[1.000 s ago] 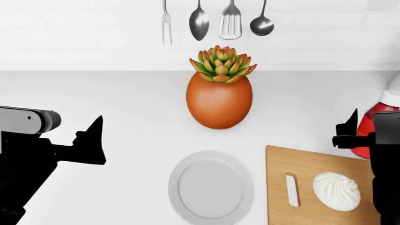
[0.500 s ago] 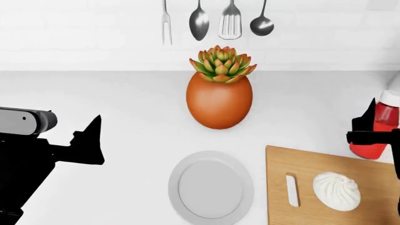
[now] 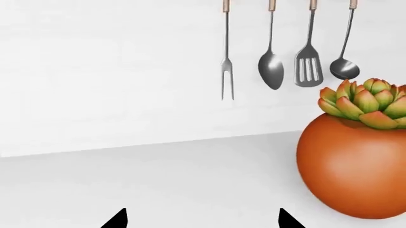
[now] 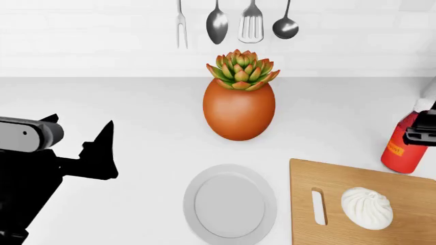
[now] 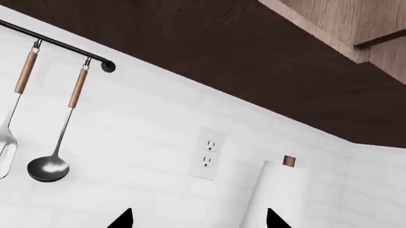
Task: Pick the dumpling from the plate and place it on the cutting board. Then pick the condiment bottle from the cabinet and place it next to the cutting board.
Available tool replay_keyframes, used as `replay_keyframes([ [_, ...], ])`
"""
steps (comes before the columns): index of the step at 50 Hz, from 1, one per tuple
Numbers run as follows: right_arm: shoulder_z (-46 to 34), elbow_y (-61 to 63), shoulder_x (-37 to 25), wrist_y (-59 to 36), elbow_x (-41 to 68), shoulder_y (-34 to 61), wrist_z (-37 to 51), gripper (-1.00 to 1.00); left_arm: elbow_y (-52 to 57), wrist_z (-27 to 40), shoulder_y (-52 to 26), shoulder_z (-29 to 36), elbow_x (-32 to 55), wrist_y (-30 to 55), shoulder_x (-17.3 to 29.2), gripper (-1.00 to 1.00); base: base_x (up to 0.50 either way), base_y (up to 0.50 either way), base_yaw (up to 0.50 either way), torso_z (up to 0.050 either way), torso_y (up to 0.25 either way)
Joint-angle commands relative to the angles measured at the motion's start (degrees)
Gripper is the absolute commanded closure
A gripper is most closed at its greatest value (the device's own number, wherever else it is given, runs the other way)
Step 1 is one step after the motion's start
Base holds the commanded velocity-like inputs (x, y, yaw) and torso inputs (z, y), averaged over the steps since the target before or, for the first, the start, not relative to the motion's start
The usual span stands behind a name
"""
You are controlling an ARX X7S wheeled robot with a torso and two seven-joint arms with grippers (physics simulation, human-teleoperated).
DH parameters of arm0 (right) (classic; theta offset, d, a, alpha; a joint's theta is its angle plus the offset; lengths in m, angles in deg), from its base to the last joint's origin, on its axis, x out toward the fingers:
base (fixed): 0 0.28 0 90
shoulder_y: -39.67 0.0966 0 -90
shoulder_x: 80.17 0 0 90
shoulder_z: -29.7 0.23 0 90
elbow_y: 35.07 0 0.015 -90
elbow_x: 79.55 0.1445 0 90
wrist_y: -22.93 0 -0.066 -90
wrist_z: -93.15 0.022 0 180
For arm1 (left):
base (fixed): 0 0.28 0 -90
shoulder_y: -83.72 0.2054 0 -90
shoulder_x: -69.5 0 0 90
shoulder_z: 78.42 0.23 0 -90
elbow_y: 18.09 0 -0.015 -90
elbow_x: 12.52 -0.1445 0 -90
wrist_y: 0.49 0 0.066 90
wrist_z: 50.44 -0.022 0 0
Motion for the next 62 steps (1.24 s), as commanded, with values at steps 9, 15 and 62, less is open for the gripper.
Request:
replay_keyframes([
  [9, 3.2, 11.6, -4.2, 4.4, 13.0, -2.4, 10.6, -1.0, 5.3, 2.7, -6.4, 5.0, -5.2, -1.1, -3.1, -1.0, 0.0, 0.0, 0.0, 0.0, 0.0],
  [15, -4.0, 11.7, -10.8, 12.4, 14.0, -3.8, 18.4, -1.0, 7.4, 3.2, -6.4, 6.1, -7.5, -2.3, -4.9, -1.0, 0.0, 0.0, 0.0, 0.0, 0.0],
  [62, -102.6, 11.7, -28.8, 40.1, 9.1, 71.6, 51.1, -1.0, 15.1, 13.8, -8.3, 5.6, 3.4, -12.2, 1.8, -1.0, 0.0, 0.0, 0.0, 0.0, 0.0],
])
